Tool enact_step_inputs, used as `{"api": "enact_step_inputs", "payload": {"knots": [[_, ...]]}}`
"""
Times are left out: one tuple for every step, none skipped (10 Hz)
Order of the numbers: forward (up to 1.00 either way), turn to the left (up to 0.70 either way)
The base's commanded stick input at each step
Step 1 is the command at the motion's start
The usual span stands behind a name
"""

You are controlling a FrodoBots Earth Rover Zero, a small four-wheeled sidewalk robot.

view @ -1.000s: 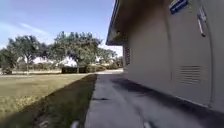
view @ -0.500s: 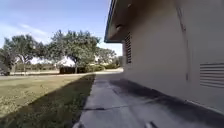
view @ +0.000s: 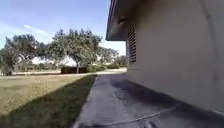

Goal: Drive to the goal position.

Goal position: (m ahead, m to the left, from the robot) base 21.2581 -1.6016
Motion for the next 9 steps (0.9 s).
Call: {"api": "enact_step_inputs", "payload": {"knots": [[0.97, 0.02], [0.97, 0.02], [0.97, 0.02], [0.98, 0.02], [0.98, 0.02], [0.98, 0.02], [0.98, 0.02], [0.98, 0.02], [0.98, 0.02]]}}
